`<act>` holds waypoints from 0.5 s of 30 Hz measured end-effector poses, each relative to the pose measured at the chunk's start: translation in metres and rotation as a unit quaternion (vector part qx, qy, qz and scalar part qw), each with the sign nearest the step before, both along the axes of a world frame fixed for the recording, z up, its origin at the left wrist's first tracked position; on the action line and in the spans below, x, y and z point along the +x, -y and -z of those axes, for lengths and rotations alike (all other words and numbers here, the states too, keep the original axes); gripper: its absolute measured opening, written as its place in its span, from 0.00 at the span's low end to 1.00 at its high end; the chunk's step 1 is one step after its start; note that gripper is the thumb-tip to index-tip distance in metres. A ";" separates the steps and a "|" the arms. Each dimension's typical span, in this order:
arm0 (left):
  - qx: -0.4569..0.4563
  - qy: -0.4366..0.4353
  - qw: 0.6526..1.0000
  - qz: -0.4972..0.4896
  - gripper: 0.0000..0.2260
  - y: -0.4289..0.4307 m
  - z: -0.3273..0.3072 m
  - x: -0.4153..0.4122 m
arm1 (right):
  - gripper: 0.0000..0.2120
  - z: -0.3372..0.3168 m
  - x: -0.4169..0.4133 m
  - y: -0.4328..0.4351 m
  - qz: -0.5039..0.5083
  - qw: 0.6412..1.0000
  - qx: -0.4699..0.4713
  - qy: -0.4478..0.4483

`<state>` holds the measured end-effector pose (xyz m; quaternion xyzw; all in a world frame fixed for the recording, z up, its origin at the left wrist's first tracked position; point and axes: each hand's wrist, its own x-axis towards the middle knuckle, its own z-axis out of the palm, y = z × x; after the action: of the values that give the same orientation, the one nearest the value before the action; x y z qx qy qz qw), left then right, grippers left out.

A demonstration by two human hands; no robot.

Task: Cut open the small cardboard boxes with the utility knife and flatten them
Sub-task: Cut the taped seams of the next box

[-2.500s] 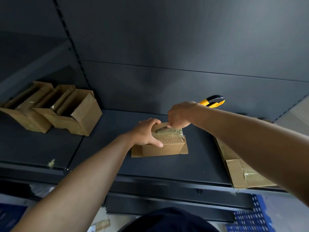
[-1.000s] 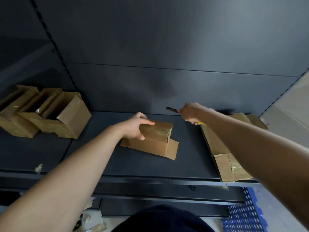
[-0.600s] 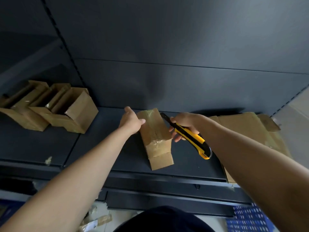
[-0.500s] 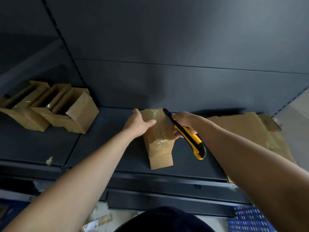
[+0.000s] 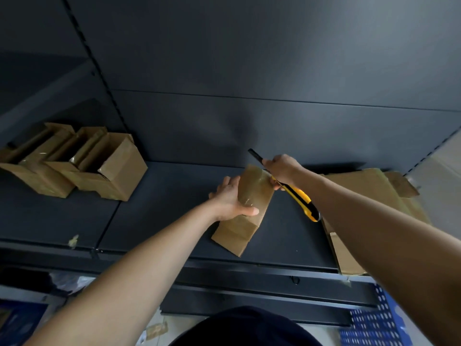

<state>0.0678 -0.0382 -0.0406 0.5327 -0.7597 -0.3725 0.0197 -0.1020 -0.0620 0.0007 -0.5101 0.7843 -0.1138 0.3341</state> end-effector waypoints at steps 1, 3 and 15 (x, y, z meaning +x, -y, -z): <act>0.011 -0.035 0.999 0.004 0.45 -0.001 0.002 0.000 | 0.10 0.000 -0.002 -0.001 0.007 1.000 -0.008 -0.019; 0.025 -0.078 0.997 0.009 0.40 0.002 0.004 0.002 | 0.14 -0.001 -0.007 -0.003 0.004 0.998 -0.007 -0.059; -0.056 0.028 0.997 0.044 0.47 -0.004 0.012 0.016 | 0.12 -0.009 -0.020 -0.014 -0.079 0.993 -0.026 -0.085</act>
<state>0.0835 -0.0346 -0.0527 0.5073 -0.8021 -0.3150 0.0115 -0.1223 -0.0484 0.0100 -0.5869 0.7637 -0.0638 0.2613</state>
